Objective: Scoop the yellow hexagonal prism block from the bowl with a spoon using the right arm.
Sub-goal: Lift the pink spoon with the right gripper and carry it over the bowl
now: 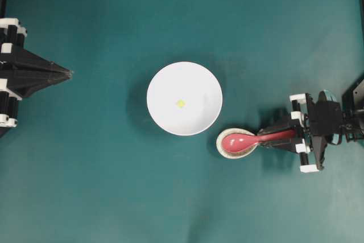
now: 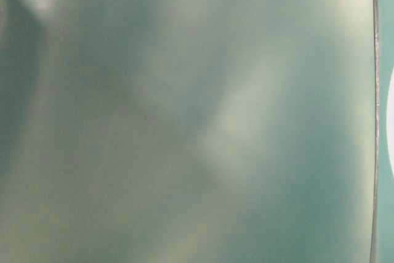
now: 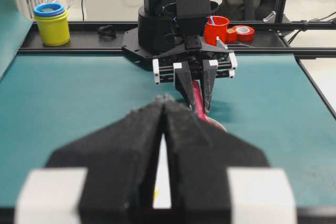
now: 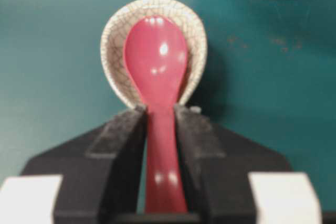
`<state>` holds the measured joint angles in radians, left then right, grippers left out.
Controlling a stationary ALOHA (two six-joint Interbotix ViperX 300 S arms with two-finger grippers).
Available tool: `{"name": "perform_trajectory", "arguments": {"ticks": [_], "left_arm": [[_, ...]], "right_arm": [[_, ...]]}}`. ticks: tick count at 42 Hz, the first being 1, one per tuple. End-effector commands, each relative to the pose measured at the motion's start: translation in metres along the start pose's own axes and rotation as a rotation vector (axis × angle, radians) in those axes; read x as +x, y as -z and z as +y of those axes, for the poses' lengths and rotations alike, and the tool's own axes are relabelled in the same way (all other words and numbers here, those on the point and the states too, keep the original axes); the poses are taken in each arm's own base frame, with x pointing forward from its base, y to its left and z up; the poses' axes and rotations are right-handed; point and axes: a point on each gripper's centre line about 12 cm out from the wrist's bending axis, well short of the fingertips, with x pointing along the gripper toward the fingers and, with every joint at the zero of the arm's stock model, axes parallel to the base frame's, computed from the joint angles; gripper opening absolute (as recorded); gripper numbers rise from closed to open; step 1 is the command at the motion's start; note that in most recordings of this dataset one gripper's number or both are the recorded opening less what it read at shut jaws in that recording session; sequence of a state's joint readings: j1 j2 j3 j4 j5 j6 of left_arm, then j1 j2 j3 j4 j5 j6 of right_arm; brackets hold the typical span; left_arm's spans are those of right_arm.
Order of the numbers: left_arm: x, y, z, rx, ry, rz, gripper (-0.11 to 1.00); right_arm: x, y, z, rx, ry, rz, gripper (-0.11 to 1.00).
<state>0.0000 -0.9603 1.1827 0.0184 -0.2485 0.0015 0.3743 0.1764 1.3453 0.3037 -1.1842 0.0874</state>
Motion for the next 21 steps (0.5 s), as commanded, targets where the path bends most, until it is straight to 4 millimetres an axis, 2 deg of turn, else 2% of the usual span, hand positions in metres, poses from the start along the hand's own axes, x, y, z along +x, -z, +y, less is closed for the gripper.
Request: {"name": "perform_trajectory", "arguments": {"ticks": [1, 10, 21], "left_arm": [[0.002, -0.005, 0.000, 0.003, 0.002, -0.011, 0.01], [0.002, -0.004, 0.000, 0.003, 0.002, -0.008, 0.01], [0.002, -0.005, 0.000, 0.003, 0.002, -0.011, 0.01]], "right_arm": [[0.000, -0.006, 0.002, 0.004, -0.011, -0.035, 0.24], [-0.002, -0.022, 0.005, 0.026, -0.021, -0.092, 0.24], [-0.006, -0.057, 0.012, 0.091, -0.050, -0.122, 0.24]]}}
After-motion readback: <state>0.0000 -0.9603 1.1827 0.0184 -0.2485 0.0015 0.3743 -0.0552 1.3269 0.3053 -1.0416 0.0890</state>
